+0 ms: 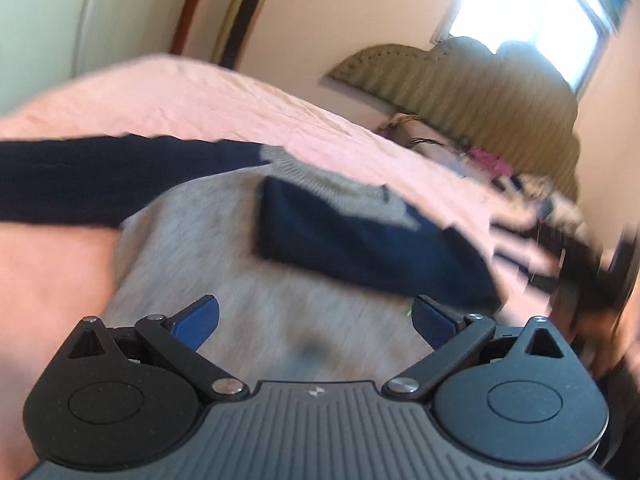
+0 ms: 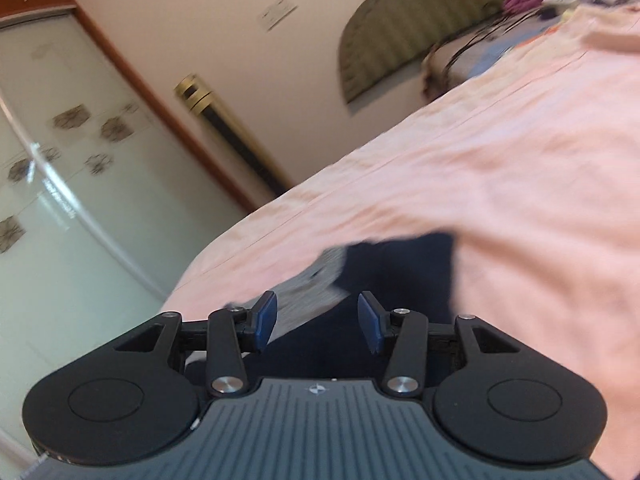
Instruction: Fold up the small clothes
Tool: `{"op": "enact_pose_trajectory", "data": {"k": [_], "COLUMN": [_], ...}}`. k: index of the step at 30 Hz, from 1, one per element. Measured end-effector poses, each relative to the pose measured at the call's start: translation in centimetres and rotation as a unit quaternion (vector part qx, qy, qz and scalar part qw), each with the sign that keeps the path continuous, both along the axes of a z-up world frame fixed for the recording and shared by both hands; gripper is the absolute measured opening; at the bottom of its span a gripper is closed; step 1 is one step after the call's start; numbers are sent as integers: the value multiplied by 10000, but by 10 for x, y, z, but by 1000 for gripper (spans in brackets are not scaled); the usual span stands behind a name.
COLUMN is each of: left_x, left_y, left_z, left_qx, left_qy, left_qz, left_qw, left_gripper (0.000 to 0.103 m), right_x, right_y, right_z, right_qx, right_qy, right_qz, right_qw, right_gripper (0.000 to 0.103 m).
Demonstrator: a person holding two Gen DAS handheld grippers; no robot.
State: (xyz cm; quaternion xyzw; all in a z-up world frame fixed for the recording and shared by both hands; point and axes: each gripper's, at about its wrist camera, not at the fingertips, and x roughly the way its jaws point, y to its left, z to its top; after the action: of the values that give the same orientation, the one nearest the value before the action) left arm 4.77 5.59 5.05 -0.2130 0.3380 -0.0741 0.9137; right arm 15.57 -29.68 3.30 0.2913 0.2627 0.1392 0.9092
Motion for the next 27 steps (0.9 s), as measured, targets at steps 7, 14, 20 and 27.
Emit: {"op": "enact_pose_trajectory", "data": {"k": [7,14,20,27], "left_x": [105,110,94,96], "left_y": [-3,-47,-7,-2], "left_z": [-22,-32,13,-26], "left_qx": [502,1924,1653,1891], "left_qy": [669,280,-134,408], "left_qz": [358,-26,415,283], "left_qw": [9959,9809,9853,9807], "left_gripper": [102,17,5,5], "right_x": [24,42,53,67], "right_y": [-37,-46,-35,-15], "right_z": [-19,-32,-32,-31], "right_qx": [-25,82,19,-110], "right_qy": [390,605,712,877], "right_qz": [-77,111,404,692], "right_qw": [9992,9981,9966,9937], "right_gripper": [61,73,73,76]}}
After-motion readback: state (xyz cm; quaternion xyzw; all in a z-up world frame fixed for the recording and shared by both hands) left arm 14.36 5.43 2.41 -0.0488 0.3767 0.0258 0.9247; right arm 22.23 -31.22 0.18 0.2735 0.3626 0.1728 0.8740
